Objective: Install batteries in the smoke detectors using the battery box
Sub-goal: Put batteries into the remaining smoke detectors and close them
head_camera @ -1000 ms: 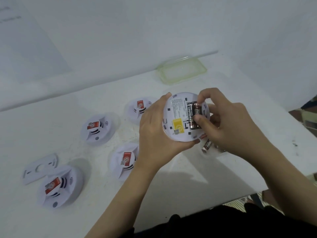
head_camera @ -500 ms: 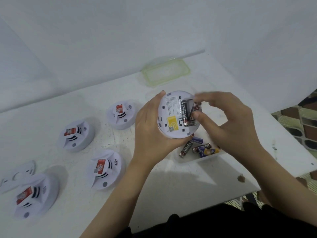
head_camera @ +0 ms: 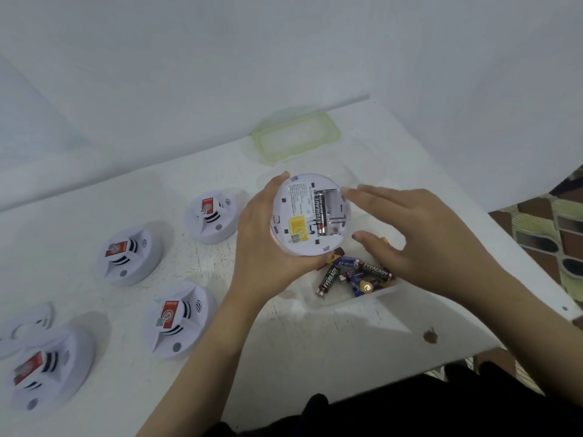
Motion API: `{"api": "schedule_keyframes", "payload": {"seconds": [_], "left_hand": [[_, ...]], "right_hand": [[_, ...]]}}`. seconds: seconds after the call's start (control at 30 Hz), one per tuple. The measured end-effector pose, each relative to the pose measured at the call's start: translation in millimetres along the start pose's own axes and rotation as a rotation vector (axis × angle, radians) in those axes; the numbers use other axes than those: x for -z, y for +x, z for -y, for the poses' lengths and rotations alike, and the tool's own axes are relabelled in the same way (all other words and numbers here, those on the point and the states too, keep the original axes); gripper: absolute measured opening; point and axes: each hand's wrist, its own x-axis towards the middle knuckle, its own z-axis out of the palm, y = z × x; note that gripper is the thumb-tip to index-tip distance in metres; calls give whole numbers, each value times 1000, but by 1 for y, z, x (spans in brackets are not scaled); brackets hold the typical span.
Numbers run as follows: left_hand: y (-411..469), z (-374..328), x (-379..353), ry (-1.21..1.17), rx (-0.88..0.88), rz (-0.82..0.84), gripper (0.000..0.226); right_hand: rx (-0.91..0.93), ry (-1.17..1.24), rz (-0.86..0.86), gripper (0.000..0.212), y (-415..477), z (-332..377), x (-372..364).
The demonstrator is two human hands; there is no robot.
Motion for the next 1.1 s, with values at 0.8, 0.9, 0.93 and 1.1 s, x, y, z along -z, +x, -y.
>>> {"api": "schedule_keyframes", "payload": {"seconds": [0.8,0.9,0.93,1.1], "left_hand": [[-3,-13,-7,100,-70,-28,93],[-2,-14,-4,75,-57,-28,92],[-2,-13,-3,59,-36,-21,92],[0,-6,-2,6,16,-44,92]], "right_hand": [[350,-139,101,55,36,-6,-6],[348,-124,114,55,35,-5,-8],[346,-120,114,56,34,-4,-9],[279,-26,85,59,31,-3,-11]]}}
